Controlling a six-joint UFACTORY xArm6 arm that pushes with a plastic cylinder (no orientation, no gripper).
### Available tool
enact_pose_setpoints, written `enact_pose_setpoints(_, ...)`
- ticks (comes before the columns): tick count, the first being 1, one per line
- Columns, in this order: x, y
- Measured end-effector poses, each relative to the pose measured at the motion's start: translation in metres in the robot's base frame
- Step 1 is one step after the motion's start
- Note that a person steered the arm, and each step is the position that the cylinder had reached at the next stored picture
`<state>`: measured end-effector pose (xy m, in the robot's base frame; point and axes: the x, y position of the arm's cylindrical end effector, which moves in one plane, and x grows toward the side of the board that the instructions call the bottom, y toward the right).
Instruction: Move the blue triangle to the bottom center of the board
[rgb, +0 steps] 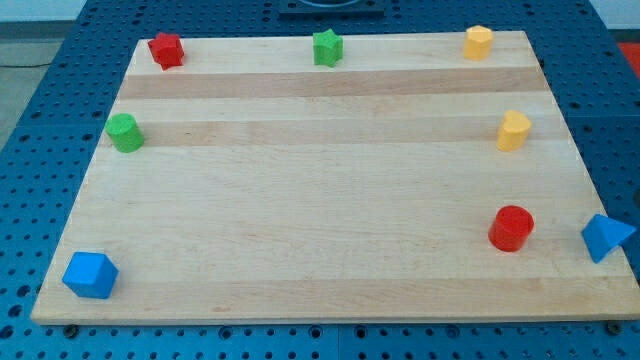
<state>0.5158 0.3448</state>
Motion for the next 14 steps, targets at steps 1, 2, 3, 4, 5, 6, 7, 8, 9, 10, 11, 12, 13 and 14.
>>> enact_pose_setpoints(1,0.034,0.000)
enact_pose_setpoints(2,0.043,-0.002)
enact_pose_setpoints(3,0.043,-0.012)
enact_pose_setpoints(4,0.042,-0.020)
enact_pose_setpoints(5,0.023,-0.026)
enact_pose_setpoints(6,0.020,-0.028)
enact_pose_setpoints(7,0.044,-0.037)
enact_pose_setpoints(8,0.061,-0.055)
enact_pose_setpoints(9,0.061,-0.070)
enact_pose_setpoints(10,0.061,-0.083)
enact_pose_setpoints(11,0.046,-0.074)
enact_pose_setpoints(12,0.042,-0.080)
enact_pose_setpoints(13,0.051,-0.105)
enact_pose_setpoints(14,0.057,-0.131)
